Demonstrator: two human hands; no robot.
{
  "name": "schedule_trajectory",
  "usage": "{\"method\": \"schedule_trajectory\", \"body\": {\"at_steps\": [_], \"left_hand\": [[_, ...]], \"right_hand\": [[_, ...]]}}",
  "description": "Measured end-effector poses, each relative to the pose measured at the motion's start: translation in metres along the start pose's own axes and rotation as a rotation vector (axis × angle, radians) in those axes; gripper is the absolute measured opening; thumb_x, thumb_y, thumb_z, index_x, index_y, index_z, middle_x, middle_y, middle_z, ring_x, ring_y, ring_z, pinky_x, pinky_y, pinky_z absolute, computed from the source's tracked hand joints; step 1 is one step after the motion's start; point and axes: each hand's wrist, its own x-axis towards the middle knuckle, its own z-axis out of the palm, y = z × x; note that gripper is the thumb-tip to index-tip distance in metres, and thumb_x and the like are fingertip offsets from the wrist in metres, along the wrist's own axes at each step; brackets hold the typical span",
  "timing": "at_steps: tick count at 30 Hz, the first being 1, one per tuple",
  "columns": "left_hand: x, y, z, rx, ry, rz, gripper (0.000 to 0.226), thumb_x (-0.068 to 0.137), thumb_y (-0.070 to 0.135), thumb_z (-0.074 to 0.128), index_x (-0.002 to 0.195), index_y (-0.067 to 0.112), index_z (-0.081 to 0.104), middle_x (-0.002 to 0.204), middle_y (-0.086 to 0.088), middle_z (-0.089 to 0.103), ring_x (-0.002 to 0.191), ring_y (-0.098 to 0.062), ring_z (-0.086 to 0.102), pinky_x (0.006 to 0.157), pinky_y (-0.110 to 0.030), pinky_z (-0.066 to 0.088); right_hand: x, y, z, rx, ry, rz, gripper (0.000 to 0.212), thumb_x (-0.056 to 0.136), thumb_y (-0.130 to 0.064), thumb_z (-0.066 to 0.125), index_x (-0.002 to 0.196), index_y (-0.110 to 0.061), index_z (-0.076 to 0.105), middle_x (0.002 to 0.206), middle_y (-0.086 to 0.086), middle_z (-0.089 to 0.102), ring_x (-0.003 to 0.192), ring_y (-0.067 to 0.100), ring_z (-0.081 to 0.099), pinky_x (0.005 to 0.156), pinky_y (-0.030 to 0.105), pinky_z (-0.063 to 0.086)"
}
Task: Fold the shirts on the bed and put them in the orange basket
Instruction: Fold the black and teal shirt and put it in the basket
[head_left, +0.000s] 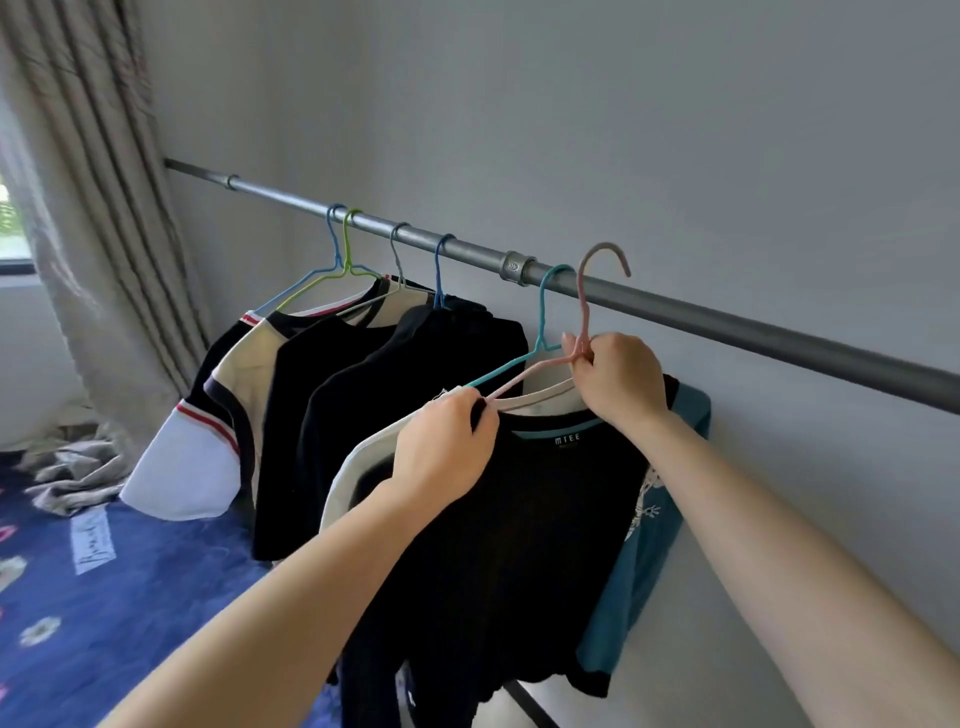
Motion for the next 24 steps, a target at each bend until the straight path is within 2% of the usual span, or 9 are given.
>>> {"method": "schedule_trajectory", "body": {"at_steps": [3, 6, 10, 12, 14, 16, 18, 20, 24], "left_hand": [[-0.012, -0.018, -0.024, -0.004, 0.034, -0.101, 0.028, 0.093, 0.033, 0.049, 0.072, 0.015, 0.055, 0.06, 0.006, 0.055, 0.05, -0.012, 0.051, 0.044, -0.024, 0.034], [-0.035, -0.042, -0.047, 0.008, 0.043, -0.23, 0.032, 0.091, 0.03, 0.049, 0.065, 0.011, 0.054, 0.052, 0.003, 0.051, 0.046, -0.013, 0.046, 0.044, -0.027, 0.033], [-0.07, -0.07, -0.089, 0.026, 0.107, -0.369, 0.032, 0.089, 0.025, 0.049, 0.058, 0.018, 0.044, 0.051, 0.003, 0.045, 0.053, -0.015, 0.043, 0.048, -0.029, 0.027], [-0.088, -0.086, -0.126, 0.033, 0.172, -0.432, 0.028, 0.086, 0.024, 0.051, 0.059, 0.019, 0.046, 0.054, 0.003, 0.046, 0.056, -0.012, 0.044, 0.05, -0.029, 0.03], [-0.106, -0.1, -0.167, 0.042, 0.225, -0.459, 0.023, 0.085, 0.023, 0.053, 0.062, 0.019, 0.05, 0.058, 0.004, 0.049, 0.06, -0.01, 0.046, 0.052, -0.028, 0.032], [-0.125, -0.114, -0.212, 0.043, 0.276, -0.467, 0.018, 0.085, 0.023, 0.055, 0.067, 0.018, 0.055, 0.061, 0.003, 0.051, 0.061, -0.011, 0.046, 0.055, -0.028, 0.034], [-0.147, -0.126, -0.259, 0.017, 0.318, -0.45, 0.019, 0.086, 0.022, 0.054, 0.068, 0.017, 0.057, 0.061, 0.003, 0.051, 0.061, -0.014, 0.046, 0.056, -0.029, 0.034], [-0.169, -0.141, -0.309, 0.034, 0.358, -0.442, 0.02, 0.087, 0.02, 0.052, 0.068, 0.017, 0.057, 0.061, 0.003, 0.052, 0.063, -0.015, 0.047, 0.057, -0.03, 0.034], [-0.212, -0.164, -0.394, 0.341, 0.426, -0.406, 0.019, 0.092, 0.024, 0.045, 0.077, 0.02, 0.056, 0.067, 0.007, 0.051, 0.072, -0.019, 0.048, 0.073, -0.032, 0.035]], "right_hand": [[-0.003, -0.032, -0.007, 0.028, -0.05, -0.081, 0.046, 0.097, -0.034, 0.05, 0.06, -0.009, 0.06, 0.051, 0.003, 0.053, 0.051, 0.021, 0.052, 0.053, 0.03, 0.044], [-0.014, -0.074, -0.004, -0.017, -0.173, -0.175, 0.032, 0.09, -0.026, 0.057, 0.064, -0.009, 0.067, 0.055, 0.005, 0.058, 0.053, 0.022, 0.053, 0.057, 0.034, 0.048], [-0.029, -0.144, -0.005, 0.005, -0.332, -0.286, 0.036, 0.081, -0.021, 0.061, 0.049, -0.019, 0.048, 0.051, 0.0, 0.05, 0.054, 0.023, 0.052, 0.057, 0.031, 0.043], [-0.035, -0.185, -0.012, 0.097, -0.475, -0.364, 0.029, 0.079, -0.025, 0.064, 0.052, -0.021, 0.052, 0.055, -0.004, 0.053, 0.059, 0.019, 0.054, 0.059, 0.031, 0.045], [-0.045, -0.226, -0.023, 0.234, -0.591, -0.445, 0.026, 0.081, -0.041, 0.065, 0.06, -0.028, 0.056, 0.058, -0.009, 0.052, 0.06, 0.008, 0.051, 0.057, 0.025, 0.037], [-0.058, -0.271, -0.025, 0.318, -0.517, -0.517, 0.044, 0.084, -0.06, 0.055, 0.065, -0.02, 0.06, 0.057, -0.006, 0.05, 0.056, 0.01, 0.05, 0.054, 0.026, 0.031], [-0.073, -0.32, -0.023, 0.319, -0.271, -0.54, 0.058, 0.088, -0.061, 0.048, 0.065, -0.009, 0.061, 0.055, 0.001, 0.053, 0.055, 0.017, 0.053, 0.05, 0.025, 0.029], [-0.091, -0.371, -0.021, 0.33, -0.1, -0.54, 0.048, 0.091, -0.049, 0.05, 0.063, -0.012, 0.06, 0.05, -0.004, 0.051, 0.053, 0.017, 0.053, 0.049, 0.022, 0.027], [-0.121, -0.464, -0.033, 0.392, 0.009, -0.575, 0.029, 0.091, -0.036, 0.051, 0.067, -0.022, 0.059, 0.049, -0.012, 0.046, 0.047, 0.002, 0.042, 0.051, 0.018, 0.029]]}}
